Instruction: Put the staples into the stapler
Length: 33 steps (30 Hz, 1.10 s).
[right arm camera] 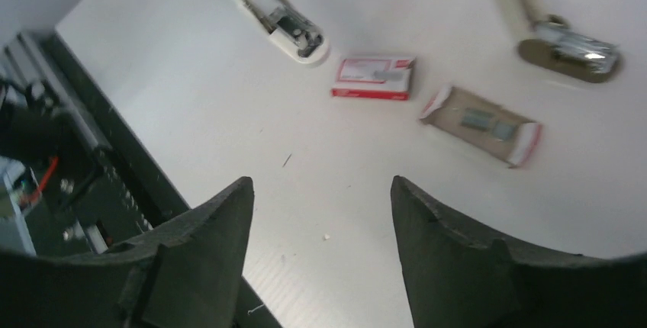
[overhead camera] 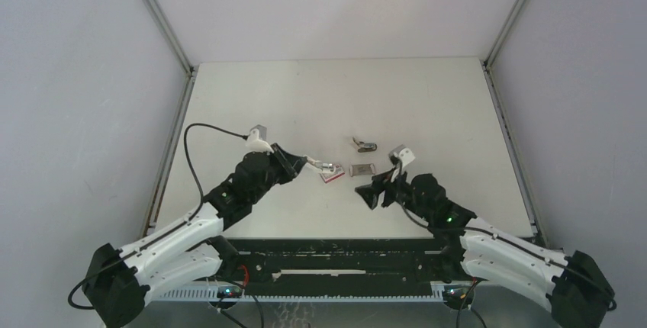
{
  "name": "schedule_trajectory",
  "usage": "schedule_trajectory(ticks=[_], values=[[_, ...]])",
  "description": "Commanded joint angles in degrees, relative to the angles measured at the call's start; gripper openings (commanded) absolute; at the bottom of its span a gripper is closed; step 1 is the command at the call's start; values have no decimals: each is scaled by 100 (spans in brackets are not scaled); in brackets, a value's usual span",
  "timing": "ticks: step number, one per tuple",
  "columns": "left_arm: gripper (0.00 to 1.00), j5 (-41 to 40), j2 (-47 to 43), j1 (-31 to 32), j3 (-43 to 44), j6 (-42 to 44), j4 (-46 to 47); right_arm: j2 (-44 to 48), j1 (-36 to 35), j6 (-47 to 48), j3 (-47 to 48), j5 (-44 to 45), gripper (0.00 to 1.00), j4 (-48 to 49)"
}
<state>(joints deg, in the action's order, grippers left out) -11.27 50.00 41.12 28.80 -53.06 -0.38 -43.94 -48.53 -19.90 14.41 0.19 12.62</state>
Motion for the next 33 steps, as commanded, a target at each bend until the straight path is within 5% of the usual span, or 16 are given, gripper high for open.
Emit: schedule_trajectory(ticks=[1, 9, 33], values=[[0, -777, 512, -50, 98, -237, 1183, 127, 1280, -492, 588, -433, 68, -693], [0, -1218, 1850, -78, 669, -84, 1847, -366, 3048, -635, 869, -1833, 68, -613], [6, -301, 4259, -588, 1337, 221, 3067, -1522, 3192, -565, 703, -2148, 68, 346]])
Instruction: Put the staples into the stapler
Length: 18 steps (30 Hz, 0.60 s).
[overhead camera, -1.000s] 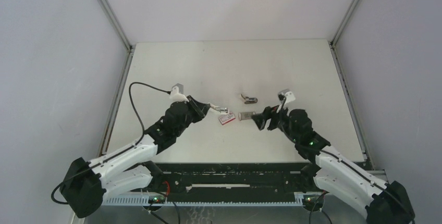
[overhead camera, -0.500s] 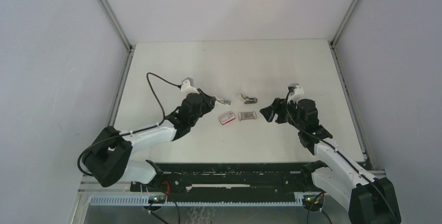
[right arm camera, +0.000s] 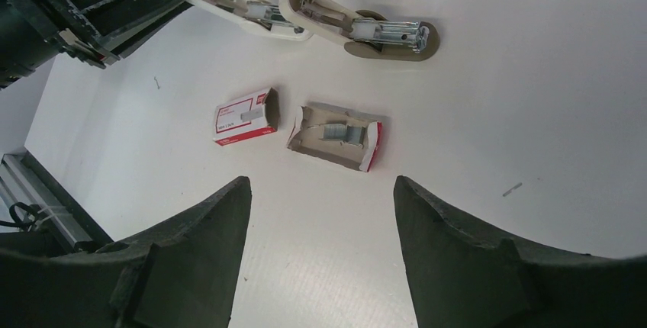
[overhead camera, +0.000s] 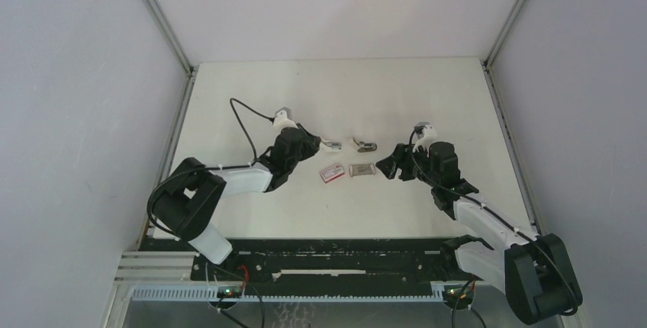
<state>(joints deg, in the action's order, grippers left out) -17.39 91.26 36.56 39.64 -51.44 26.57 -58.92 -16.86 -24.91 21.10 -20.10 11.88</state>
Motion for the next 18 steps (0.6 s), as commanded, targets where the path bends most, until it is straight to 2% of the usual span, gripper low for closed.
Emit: schedule_trajectory(ticks=[1, 6, 9, 14, 18], values=[[9, 341, 144, -144, 228, 56, 372, -16, 25, -55, 29, -123, 67, 408], [25, 470, 140, -199, 88, 123, 372, 34, 26, -33, 26, -102, 67, 364], [45, 442, 50, -223, -8, 248, 279, 104, 25, -7, 16, -84, 67, 319], [70, 99, -400, -228, -133, 757, -111, 320, 34, 33, -52, -9, 67, 272], [73, -212, -827, -187, -199, 1544, -401, 460, 34, 50, -88, 44, 67, 238]])
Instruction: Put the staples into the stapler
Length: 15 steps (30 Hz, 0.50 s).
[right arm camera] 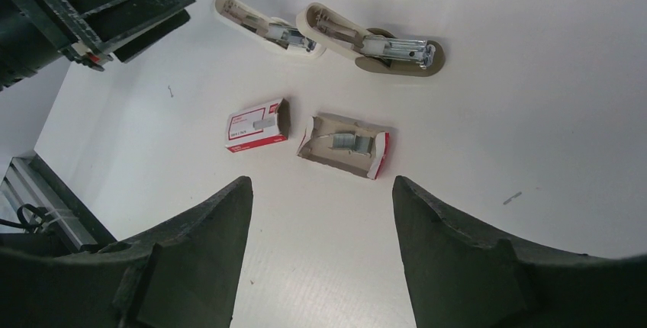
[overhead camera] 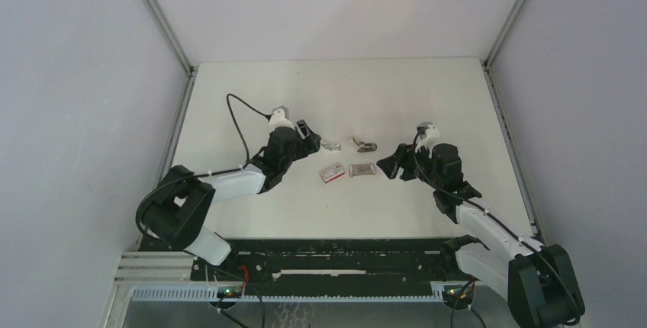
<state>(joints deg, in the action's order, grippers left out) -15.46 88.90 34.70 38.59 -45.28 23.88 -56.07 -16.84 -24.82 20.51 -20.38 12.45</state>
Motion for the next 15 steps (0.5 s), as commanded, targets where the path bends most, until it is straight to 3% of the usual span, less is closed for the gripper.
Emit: schedule_trajectory(ticks=[1, 4, 8, 15], values=[[73, -443, -685, 54, -98, 1177, -160, 192, 38, 45, -40, 81, 67, 175], [71, -429, -857, 359, 15, 2068, -254, 187, 38, 38, -39, 76, 66, 170], [66, 756, -611, 714, 521, 3206, -563, 168, 71, 37, -40, 31, 66, 179], [54, 2269, 309, 1168, 1589, 3902, -1109, 175, 152, 31, -39, -52, 66, 154]])
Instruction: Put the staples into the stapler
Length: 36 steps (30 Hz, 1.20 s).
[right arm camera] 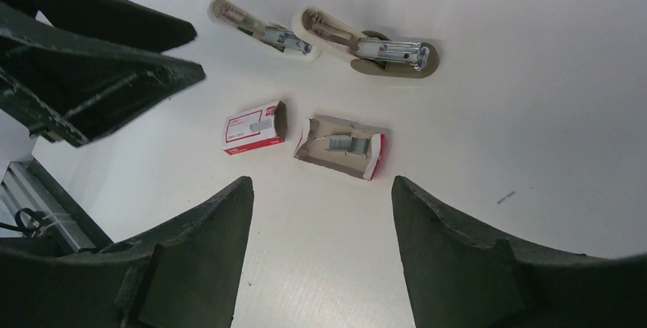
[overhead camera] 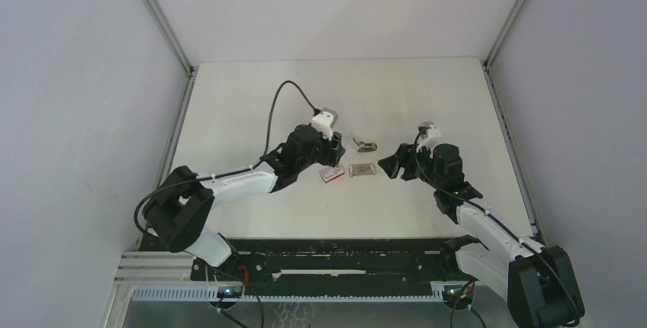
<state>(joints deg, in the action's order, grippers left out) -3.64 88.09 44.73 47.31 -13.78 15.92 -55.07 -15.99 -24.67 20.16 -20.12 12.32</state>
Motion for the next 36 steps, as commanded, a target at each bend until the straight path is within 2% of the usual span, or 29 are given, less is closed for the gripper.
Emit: schedule_trajectory(ticks=[1, 6, 12, 26, 36], values=[[53, 1181, 544, 200, 864, 811, -403, 75, 80, 15, -5, -87, 66, 162], [47, 1400, 1265, 273, 1471, 1088, -800, 54, 126, -3, -14, -149, 65, 183], [43, 1456, 1661, 290, 1716, 1315, -972, 60, 183, -39, -38, -209, 65, 231], [36, 1462, 2064, 396, 2011, 1576, -1063, -54, 276, -85, -63, -304, 65, 333], [35, 1452, 2209, 414, 2044, 1675, -1104, -117, 341, -126, -79, -393, 64, 402]])
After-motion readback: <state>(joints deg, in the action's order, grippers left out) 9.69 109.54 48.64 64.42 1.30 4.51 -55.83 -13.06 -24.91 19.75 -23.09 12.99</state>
